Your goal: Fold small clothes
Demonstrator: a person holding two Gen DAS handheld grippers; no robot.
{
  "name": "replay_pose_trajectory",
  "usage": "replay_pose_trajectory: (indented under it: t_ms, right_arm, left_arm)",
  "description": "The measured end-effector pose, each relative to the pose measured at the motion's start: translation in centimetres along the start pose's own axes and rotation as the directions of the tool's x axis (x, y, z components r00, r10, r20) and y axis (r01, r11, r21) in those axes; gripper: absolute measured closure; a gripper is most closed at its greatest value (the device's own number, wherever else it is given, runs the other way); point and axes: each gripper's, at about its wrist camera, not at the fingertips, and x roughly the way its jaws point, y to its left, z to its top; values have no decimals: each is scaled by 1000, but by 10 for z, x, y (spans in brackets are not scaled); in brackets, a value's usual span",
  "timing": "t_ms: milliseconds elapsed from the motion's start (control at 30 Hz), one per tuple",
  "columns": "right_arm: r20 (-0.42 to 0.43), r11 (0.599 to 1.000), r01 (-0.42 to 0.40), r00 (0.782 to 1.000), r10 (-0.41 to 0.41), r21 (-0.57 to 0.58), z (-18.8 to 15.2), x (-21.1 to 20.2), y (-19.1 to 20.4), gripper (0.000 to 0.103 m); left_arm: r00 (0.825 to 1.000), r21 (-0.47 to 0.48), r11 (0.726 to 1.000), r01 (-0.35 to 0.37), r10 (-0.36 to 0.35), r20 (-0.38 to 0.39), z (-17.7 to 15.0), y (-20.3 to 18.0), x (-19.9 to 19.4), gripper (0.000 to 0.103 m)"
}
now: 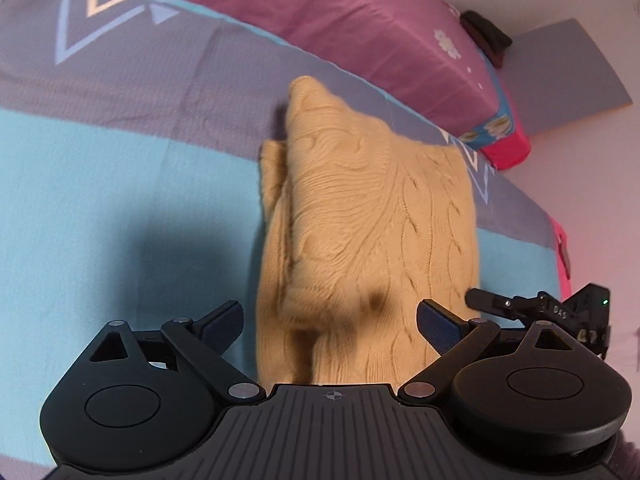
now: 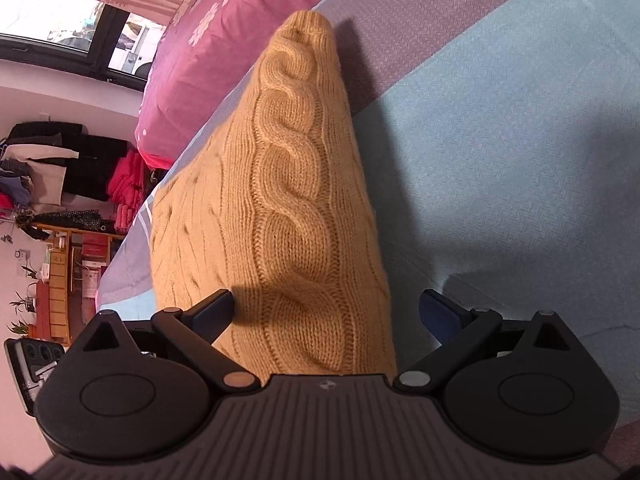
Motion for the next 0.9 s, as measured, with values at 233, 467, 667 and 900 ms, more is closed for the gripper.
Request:
replay_pose_trajectory:
  t_ms: [233,467,667,900]
  right_arm:
    - [12,1000,4,1000,-4,-24,4,-1,4,3]
    - [20,999,-41,999,41,3,14,15,-4,1]
    - [19,987,-129,992,128,94,18,41,-11,0]
    - [67,979,-193,980,188,71,11,25,-4,34]
  left_arm:
    - [989,-120,993,20,-37,-142,8,32,67,0]
    - [978,-142,976,164,-180,-107,19,36,78,0]
    - [953,-174,950,260,-281,-109,29,28,104,0]
    - [969,-24,972,233,-234,-80,22,-18,88,0]
